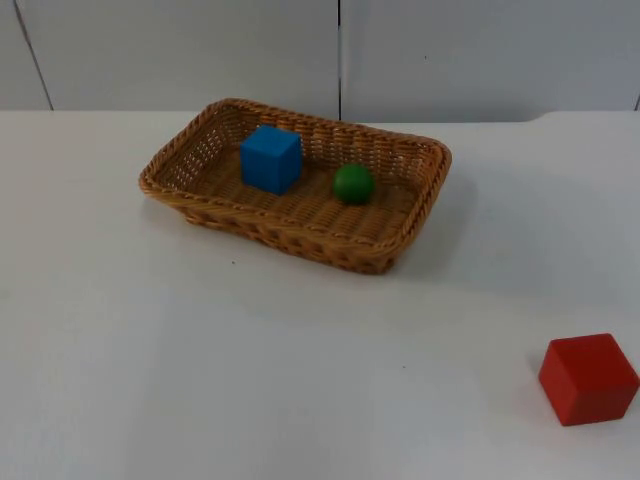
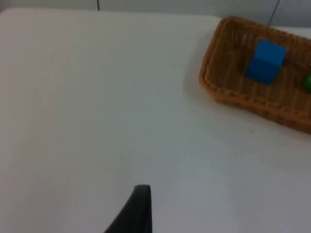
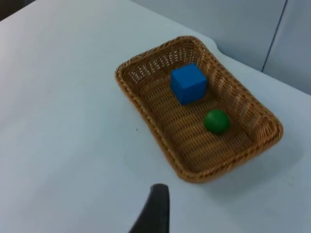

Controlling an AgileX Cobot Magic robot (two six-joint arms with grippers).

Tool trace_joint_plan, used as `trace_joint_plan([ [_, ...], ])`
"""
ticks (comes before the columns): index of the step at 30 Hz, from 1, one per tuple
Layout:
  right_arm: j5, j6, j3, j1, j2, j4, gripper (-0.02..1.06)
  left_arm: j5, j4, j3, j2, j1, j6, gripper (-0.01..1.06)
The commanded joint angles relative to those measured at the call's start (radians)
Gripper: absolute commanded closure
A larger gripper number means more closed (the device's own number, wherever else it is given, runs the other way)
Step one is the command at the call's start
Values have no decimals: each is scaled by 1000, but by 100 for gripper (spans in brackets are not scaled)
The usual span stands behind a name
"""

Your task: Place all geometric objects except the red cube into the basket.

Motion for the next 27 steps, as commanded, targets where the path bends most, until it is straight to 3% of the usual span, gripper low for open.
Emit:
trace_joint_plan([
  [1,3,-4,62,2,-82,2,26,23,-16,3,-67,5,1,7],
  [6,23,-4,180,2,-276,2,26,106,-16,3,-220,5,5,7],
  [13,75,4,267,2,-471,2,26,147,13,49,-358,5,12,7],
  [18,181,4,305,2,-608,2,26,168,18,131,-473,5,12,7],
  [20,265,4,307,2,-695,2,26,179,24,151,-522,5,12,7],
  [27,413,8,307,2,-875,-1,26,206,72,181,-522,5,0,7],
])
